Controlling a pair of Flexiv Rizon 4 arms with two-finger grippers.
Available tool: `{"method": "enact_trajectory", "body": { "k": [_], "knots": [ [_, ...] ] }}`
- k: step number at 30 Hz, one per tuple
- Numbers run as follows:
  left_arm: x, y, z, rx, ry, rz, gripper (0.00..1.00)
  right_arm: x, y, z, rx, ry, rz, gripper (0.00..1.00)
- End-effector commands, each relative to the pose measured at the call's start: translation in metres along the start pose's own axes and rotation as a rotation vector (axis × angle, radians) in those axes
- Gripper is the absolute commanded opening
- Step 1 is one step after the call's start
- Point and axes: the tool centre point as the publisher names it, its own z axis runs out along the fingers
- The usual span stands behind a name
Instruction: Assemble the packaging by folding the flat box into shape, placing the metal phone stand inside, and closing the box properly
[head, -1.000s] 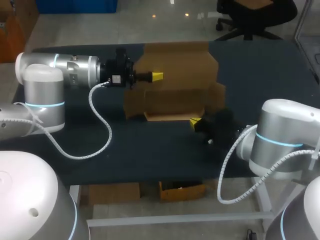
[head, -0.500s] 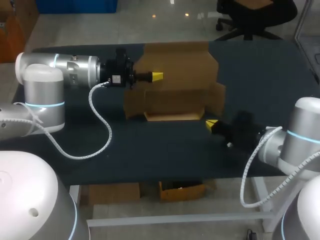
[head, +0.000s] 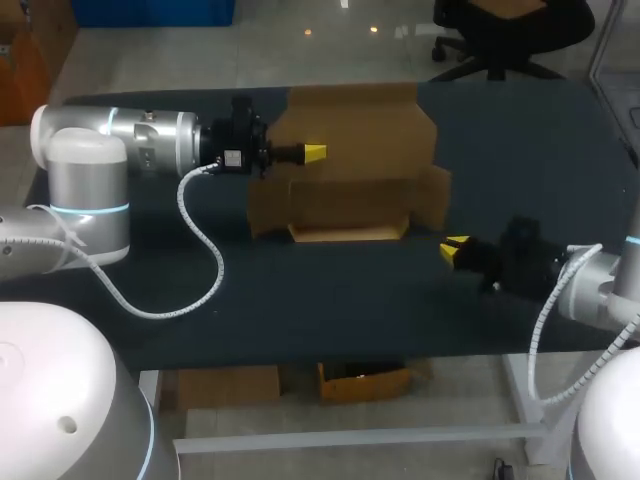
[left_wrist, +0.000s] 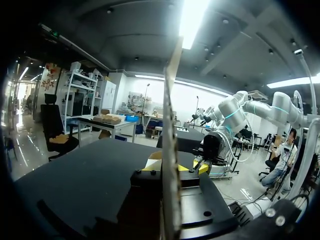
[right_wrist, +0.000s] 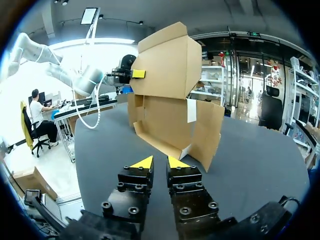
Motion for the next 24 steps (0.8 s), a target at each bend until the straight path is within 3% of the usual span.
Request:
{"method": "enact_trajectory", "body": {
  "k": [1,7,15,19,24],
  "knots": [
    [0.000,0.003,0.000,-0.001,0.001,-0.001,0.00,-0.007,0.002,-0.008,0.007,0.033,-0.006,0.29],
    [0.000,0.003,0.000,-0.001,0.001,-0.001,0.00,-0.021,0.002,-0.009,0.026,0.032,-0.024,0.44],
    [0.000,0.003,0.000,-0.001,0.001,-0.001,0.00,-0.042,-0.001,-0.001,0.045,0.028,-0.014,0.50],
    [0.000,0.003,0.000,-0.001,0.001,-0.001,0.00,-0.052,-0.002,0.004,0.048,0.023,-0.003,0.63],
    [0.000,0.003,0.000,-0.001,0.001,-0.001,0.00,-0.061,-0.006,0.014,0.050,0.012,0.016,0.64]
  ]
}}
